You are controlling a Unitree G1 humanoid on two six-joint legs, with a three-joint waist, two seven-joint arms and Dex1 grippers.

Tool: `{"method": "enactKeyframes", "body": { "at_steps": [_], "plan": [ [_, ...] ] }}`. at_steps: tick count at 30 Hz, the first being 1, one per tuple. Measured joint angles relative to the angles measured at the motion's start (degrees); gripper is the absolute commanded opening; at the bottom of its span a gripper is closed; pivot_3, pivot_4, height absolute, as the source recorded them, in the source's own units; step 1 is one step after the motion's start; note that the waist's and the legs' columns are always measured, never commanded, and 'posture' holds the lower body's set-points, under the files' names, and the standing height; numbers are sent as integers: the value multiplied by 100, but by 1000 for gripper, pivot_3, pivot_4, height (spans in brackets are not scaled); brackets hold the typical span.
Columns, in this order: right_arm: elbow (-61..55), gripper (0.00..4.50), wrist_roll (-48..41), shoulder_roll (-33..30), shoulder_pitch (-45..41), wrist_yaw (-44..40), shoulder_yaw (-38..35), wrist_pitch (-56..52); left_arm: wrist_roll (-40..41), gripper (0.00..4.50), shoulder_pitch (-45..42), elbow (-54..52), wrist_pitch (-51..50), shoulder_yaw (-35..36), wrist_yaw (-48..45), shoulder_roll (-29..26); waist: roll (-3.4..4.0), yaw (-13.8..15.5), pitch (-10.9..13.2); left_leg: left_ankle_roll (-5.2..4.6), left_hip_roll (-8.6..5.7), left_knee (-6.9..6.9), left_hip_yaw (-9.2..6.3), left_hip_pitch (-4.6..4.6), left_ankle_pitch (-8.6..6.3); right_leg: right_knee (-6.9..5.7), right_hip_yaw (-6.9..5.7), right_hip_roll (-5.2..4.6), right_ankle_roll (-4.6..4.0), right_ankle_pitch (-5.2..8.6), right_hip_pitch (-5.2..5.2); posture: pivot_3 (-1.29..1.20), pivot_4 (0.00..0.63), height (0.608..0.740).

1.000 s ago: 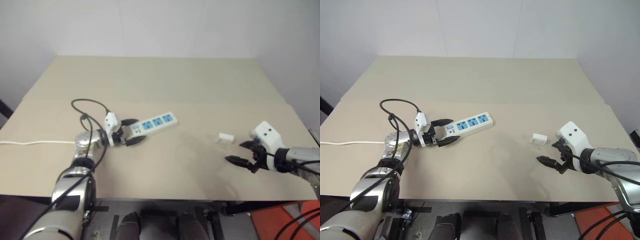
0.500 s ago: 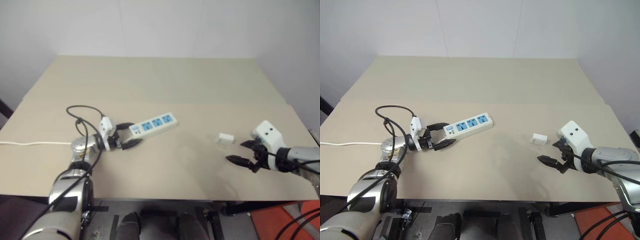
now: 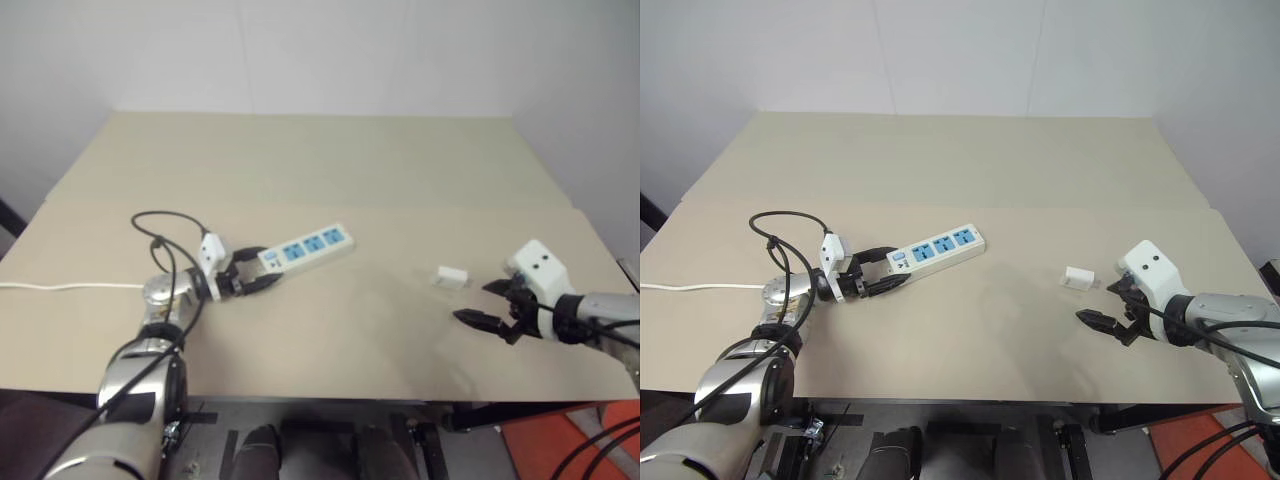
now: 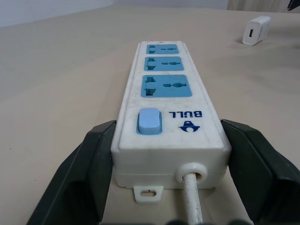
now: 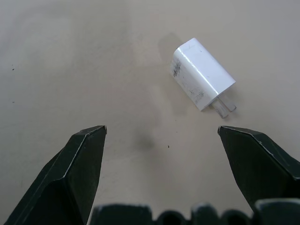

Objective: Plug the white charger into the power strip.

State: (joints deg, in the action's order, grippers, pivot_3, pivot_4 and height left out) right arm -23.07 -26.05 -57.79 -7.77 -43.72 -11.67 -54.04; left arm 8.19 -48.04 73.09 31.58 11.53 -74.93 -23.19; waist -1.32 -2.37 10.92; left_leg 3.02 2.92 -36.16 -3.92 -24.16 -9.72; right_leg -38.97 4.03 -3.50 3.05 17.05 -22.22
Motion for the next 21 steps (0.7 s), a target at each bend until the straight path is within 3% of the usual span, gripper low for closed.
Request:
{"method": "enactKeyframes", "body": {
  "at_steps": [8, 11, 16, 21],
  "plan": [
    [10, 4500, 3, -30, -34, -94, 14, 27, -108, 3213, -28, -4, -73, -51, 0, -10, 0, 0, -1, 0, 0, 0, 0, 3, 0, 0, 0, 0, 1, 0, 3, 0, 150, 740],
    [59, 4500, 21, -336, -257, -361, 226, 112, -113, 3213, -37, -28, -63, -111, -232, -82, 1, -4, -1, 0, 0, 3, 0, 2, 0, 2, 0, 0, 1, 0, 1, 0, 150, 740],
    [281, 4500, 423, -1036, -1480, -922, 1195, 242, -122, 3213, -52, -102, -58, -221, -811, -107, 4, -11, -1, 0, 1, 8, 0, 2, 0, 5, 0, 0, 2, 2, -3, 0, 150, 740],
    [1019, 4500, 1274, -851, -3467, -1812, 2800, 623, -121, 3213, -91, -188, -44, -385, -1370, -119, 4, -10, 0, 0, 2, 9, -1, -4, 0, 12, -2, 1, 3, 3, -8, 0, 150, 740]
  ]
}}
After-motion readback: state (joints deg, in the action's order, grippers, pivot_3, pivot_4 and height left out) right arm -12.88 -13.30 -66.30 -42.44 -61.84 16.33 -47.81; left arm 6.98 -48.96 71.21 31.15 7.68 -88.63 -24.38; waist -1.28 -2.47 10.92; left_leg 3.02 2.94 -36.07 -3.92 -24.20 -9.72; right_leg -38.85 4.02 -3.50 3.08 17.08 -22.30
